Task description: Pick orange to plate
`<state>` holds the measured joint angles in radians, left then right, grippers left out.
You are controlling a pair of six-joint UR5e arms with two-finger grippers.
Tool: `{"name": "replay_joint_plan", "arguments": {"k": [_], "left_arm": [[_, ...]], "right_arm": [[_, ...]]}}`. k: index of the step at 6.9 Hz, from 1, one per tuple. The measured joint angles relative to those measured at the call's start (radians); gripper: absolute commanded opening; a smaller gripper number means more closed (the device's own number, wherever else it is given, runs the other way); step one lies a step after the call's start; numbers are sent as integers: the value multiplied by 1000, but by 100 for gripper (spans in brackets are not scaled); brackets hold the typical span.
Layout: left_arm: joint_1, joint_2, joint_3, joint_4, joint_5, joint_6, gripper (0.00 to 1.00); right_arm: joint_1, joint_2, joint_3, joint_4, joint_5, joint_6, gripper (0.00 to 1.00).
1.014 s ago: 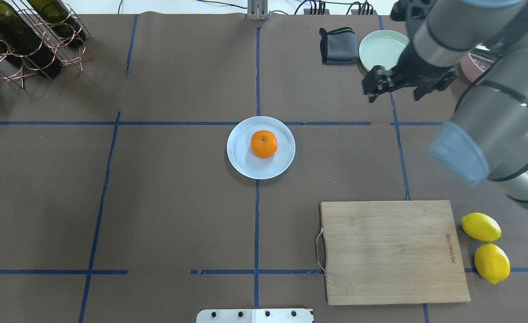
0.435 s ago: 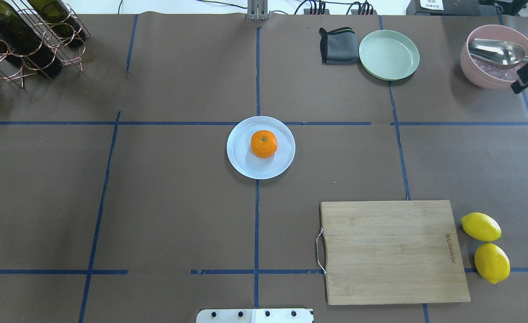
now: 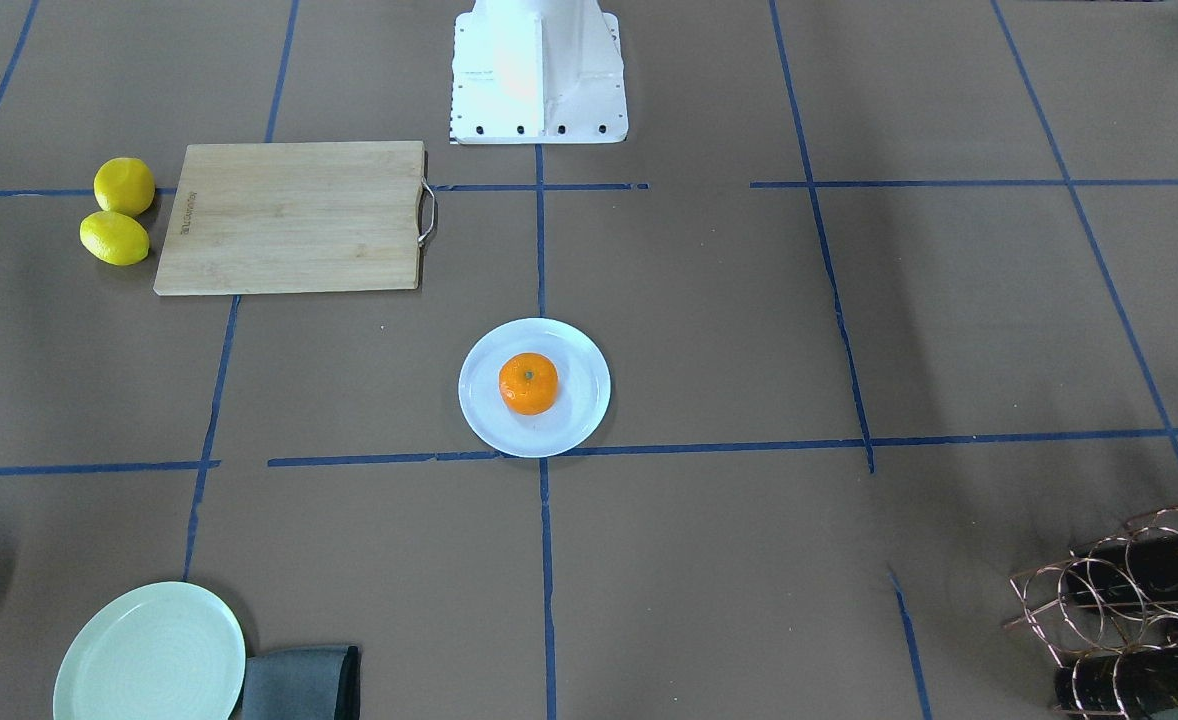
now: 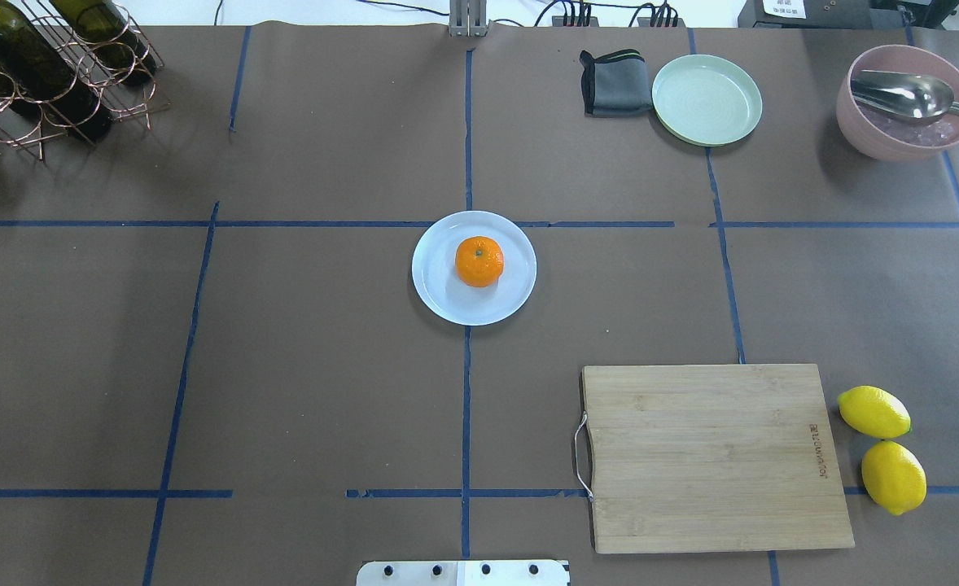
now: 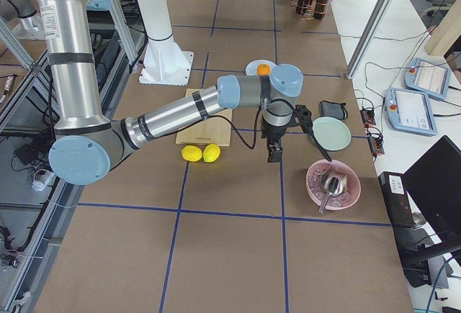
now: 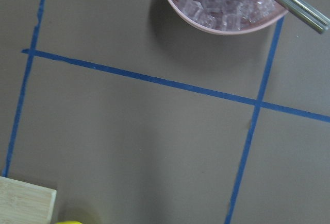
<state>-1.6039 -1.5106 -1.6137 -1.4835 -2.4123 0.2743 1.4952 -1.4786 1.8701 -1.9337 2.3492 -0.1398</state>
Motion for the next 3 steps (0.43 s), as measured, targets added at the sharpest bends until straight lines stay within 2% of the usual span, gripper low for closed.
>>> {"name": "replay_joint_plan", "arguments": {"k": [2,3], "left_arm": [[-2,1,-2,-1,1,0,100],[-2,2,-3,-1,1,0,100]], "right_arm": [[69,-49,-80,22,24,-70,100],[104,-77,-125,83,36,-81,100]]}}
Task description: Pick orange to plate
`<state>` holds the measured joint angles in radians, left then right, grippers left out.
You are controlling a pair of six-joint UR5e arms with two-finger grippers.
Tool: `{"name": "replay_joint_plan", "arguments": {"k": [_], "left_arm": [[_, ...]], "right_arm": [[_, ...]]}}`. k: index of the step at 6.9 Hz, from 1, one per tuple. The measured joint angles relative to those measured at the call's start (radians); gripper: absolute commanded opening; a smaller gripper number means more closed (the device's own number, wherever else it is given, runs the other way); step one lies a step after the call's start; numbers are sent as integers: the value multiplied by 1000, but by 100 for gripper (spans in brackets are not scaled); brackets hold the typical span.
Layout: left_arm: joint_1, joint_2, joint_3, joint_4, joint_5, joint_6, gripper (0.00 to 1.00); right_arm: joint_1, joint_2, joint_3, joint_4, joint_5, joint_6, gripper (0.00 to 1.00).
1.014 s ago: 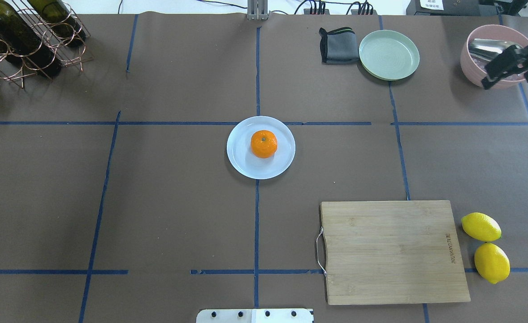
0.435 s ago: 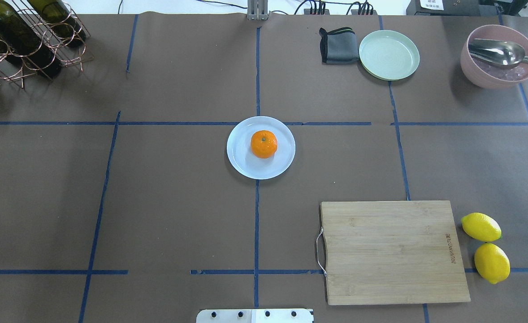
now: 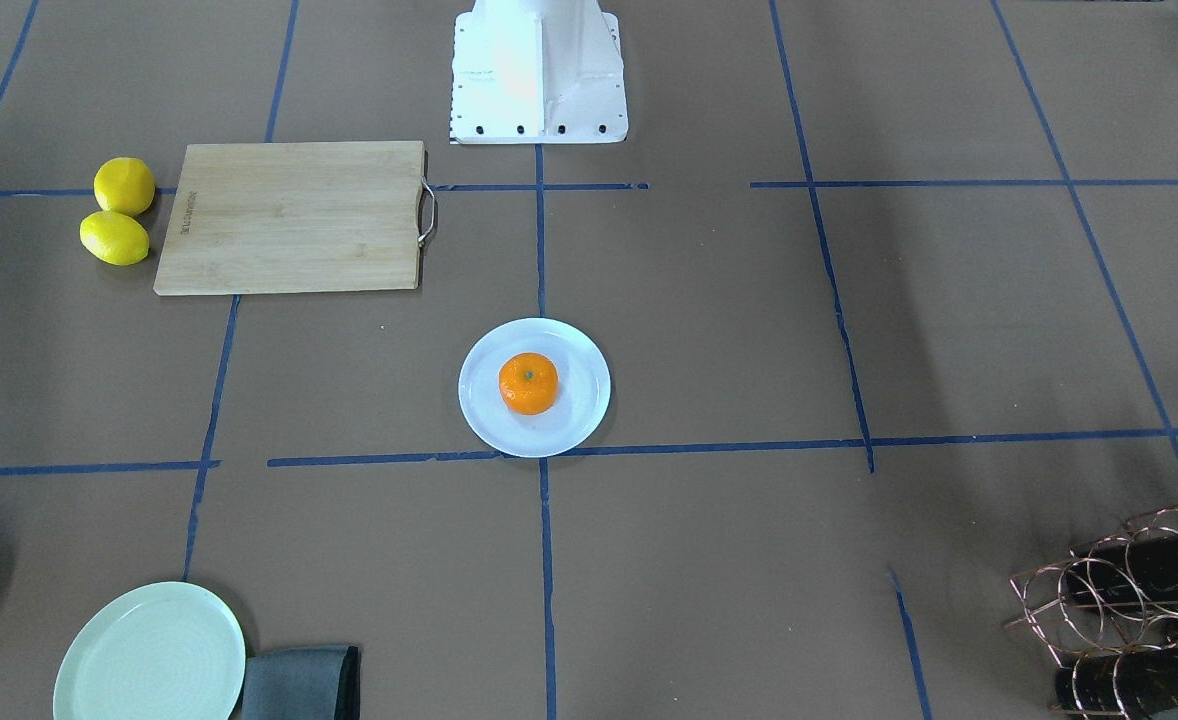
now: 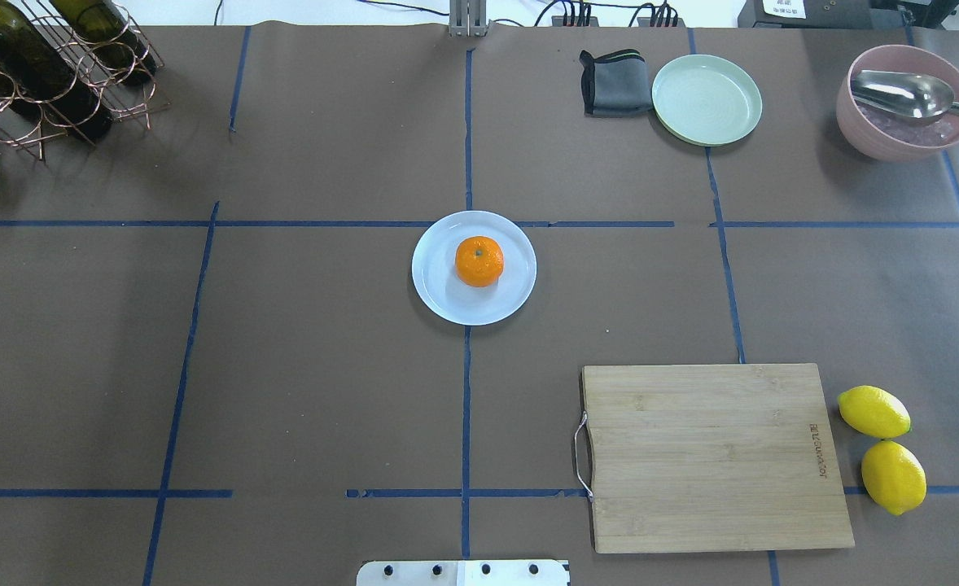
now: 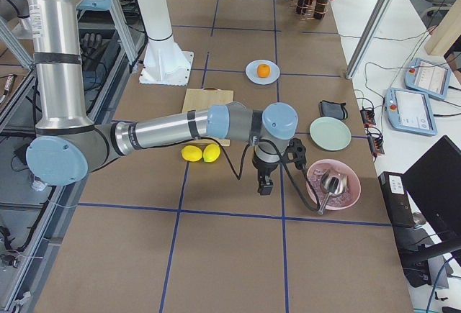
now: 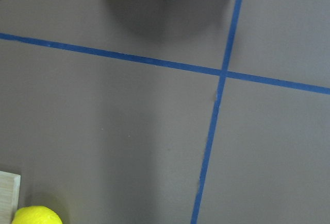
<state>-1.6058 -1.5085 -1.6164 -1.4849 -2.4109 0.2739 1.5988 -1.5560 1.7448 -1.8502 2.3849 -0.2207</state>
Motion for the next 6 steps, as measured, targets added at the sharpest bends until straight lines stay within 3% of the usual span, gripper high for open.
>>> {"name": "replay_joint_plan", "arguments": {"k": [2,6], "left_arm": [[0,0,0,0,1,-1,100],[0,1,0,0,1,-1,100]], "right_arm": [[31,-61,-61,153,16,1,100],[34,-70,-69,201,17,100,100]]}}
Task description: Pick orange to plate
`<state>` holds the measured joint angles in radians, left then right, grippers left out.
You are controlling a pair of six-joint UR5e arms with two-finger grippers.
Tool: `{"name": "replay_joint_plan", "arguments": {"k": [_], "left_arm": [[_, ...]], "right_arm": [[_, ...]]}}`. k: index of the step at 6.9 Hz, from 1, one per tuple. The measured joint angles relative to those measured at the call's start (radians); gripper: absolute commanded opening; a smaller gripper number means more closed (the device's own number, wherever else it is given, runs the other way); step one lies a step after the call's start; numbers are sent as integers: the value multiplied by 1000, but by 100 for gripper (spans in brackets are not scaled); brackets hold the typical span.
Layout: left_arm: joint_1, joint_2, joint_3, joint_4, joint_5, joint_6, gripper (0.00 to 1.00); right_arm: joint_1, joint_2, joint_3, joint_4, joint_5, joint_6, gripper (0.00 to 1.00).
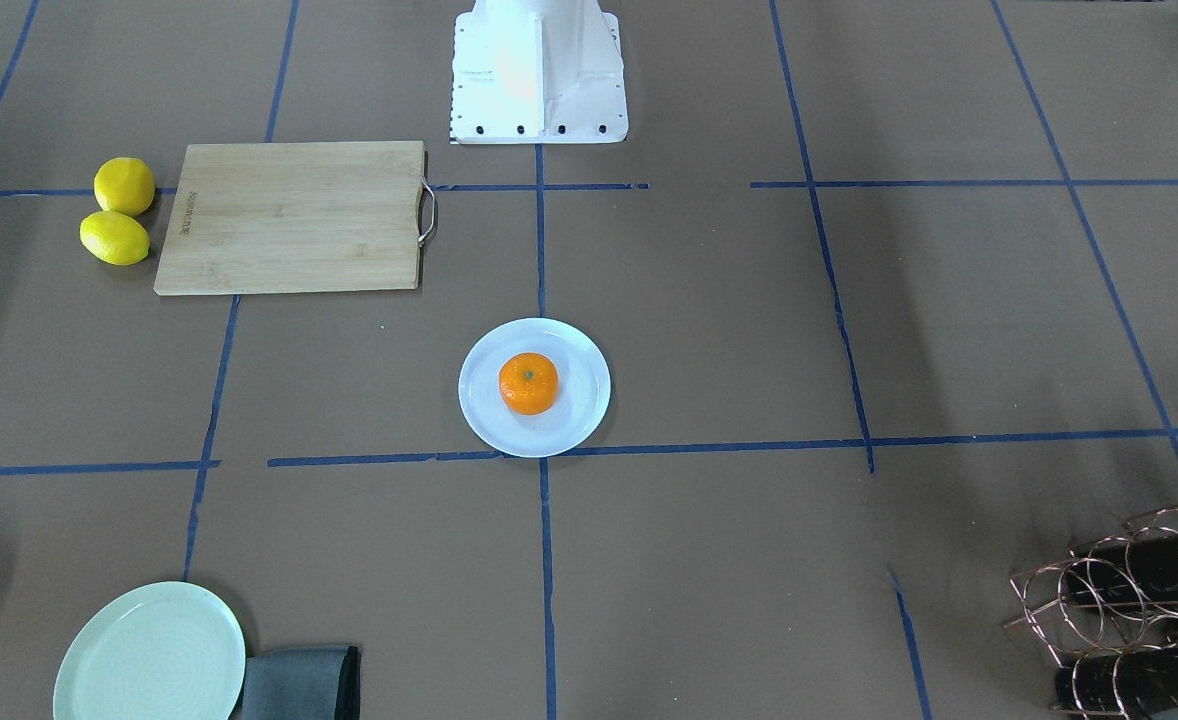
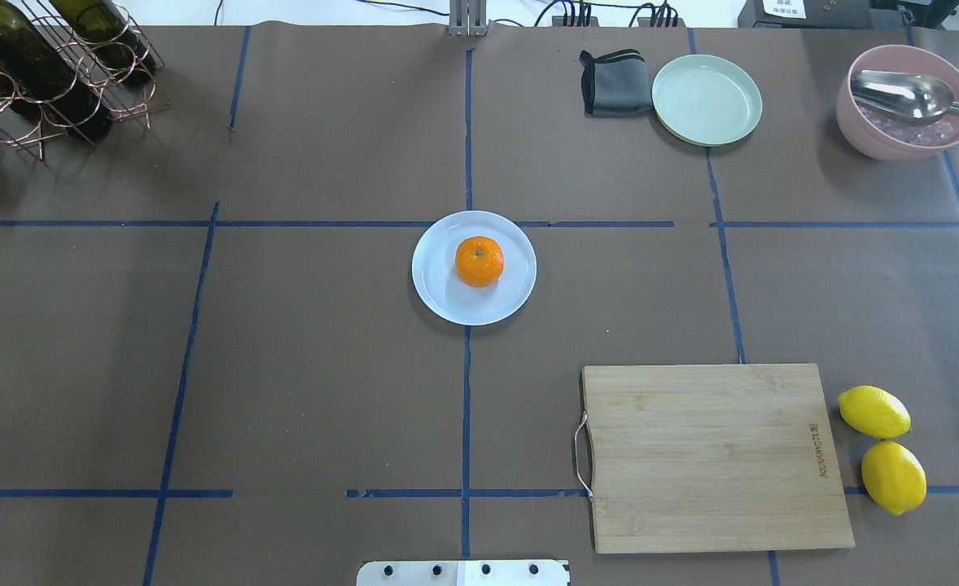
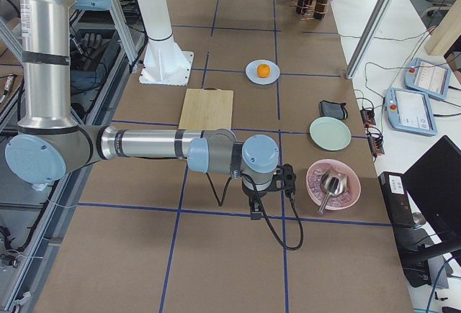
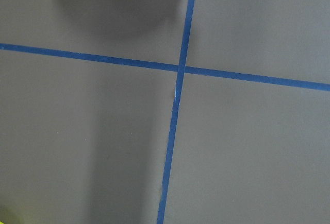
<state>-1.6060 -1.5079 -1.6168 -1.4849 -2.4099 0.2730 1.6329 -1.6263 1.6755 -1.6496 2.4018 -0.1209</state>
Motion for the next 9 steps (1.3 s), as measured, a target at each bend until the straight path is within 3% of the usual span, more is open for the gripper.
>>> {"name": "replay_joint_plan", "arguments": {"k": [9], "left_arm": [[0,0,2,0,-2,-3,100]], "right_arm": [[-1,1,-27,22,-6,62,100]]}}
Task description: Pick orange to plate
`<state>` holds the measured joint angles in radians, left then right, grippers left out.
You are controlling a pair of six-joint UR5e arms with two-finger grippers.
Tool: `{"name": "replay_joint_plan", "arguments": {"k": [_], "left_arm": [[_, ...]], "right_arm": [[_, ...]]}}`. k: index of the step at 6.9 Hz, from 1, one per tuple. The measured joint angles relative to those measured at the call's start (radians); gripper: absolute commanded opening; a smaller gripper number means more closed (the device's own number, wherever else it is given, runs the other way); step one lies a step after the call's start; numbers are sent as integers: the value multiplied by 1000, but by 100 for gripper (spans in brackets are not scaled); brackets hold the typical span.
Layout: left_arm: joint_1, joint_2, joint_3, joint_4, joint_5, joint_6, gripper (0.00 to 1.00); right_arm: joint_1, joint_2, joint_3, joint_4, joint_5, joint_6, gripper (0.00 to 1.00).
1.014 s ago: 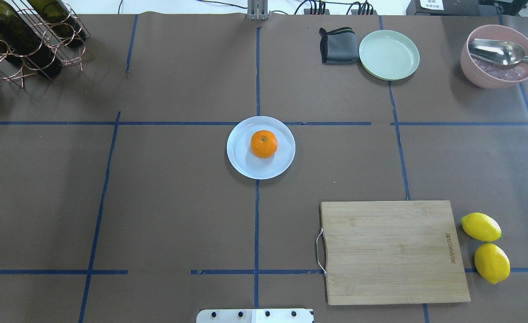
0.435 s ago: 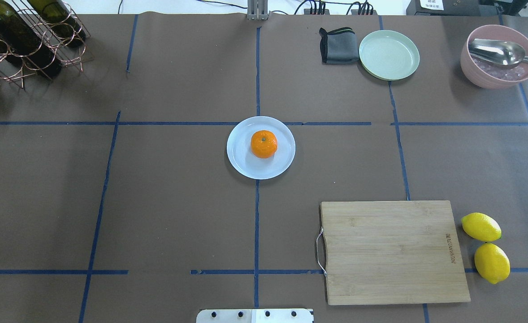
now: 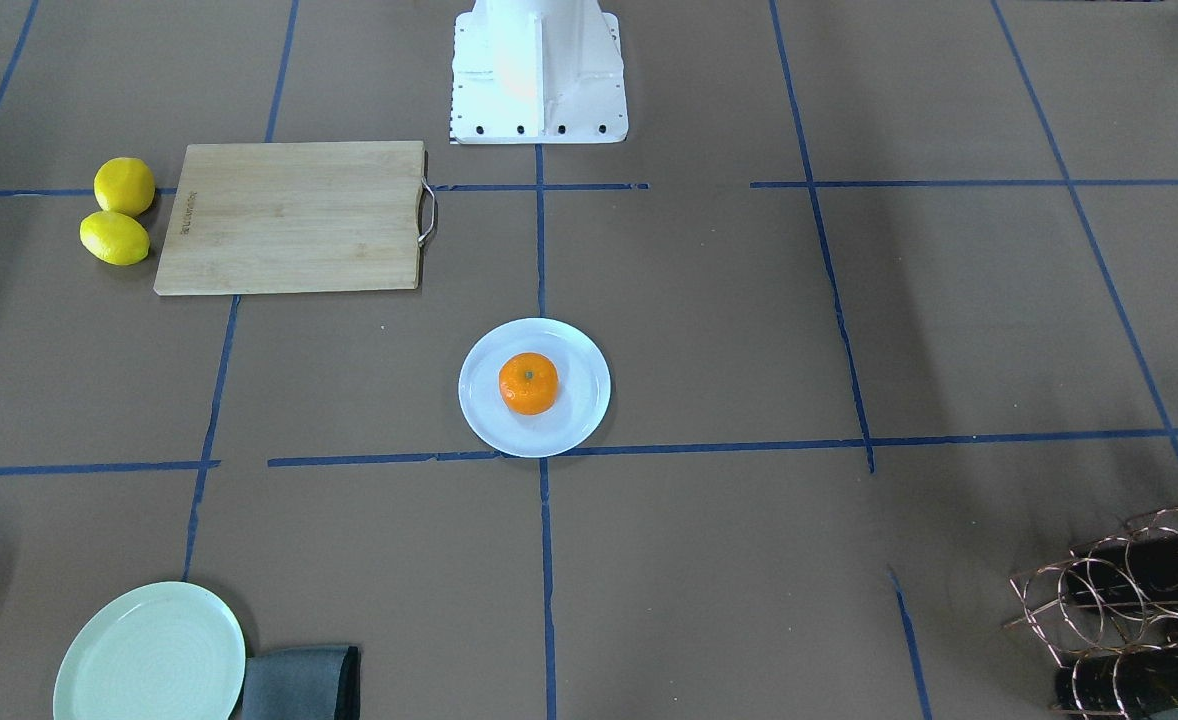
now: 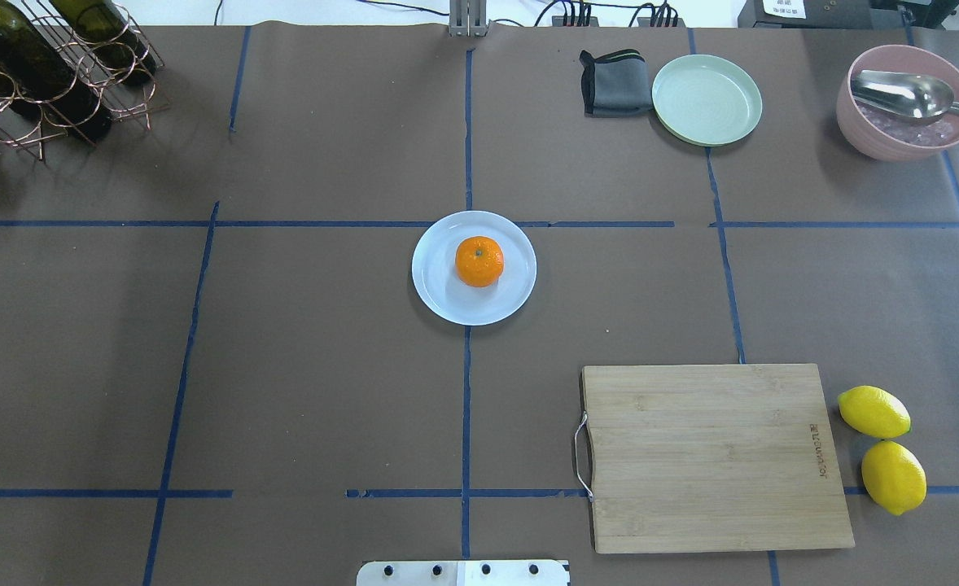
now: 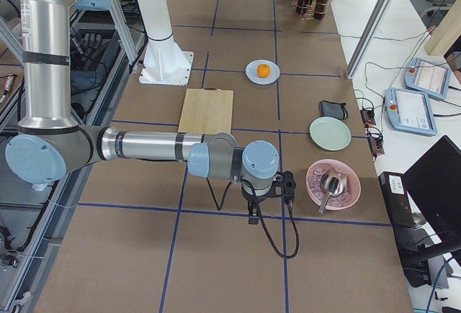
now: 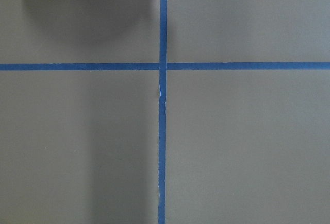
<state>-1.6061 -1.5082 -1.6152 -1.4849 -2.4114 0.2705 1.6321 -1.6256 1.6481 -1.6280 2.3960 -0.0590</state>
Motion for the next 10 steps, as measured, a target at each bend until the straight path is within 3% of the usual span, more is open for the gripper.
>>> {"name": "replay_joint_plan", "arguments": {"k": [10], "left_arm": [[-24,-2,1,-40,3,-25,100]], "right_arm": [[0,5,1,3,0,2,100]]}}
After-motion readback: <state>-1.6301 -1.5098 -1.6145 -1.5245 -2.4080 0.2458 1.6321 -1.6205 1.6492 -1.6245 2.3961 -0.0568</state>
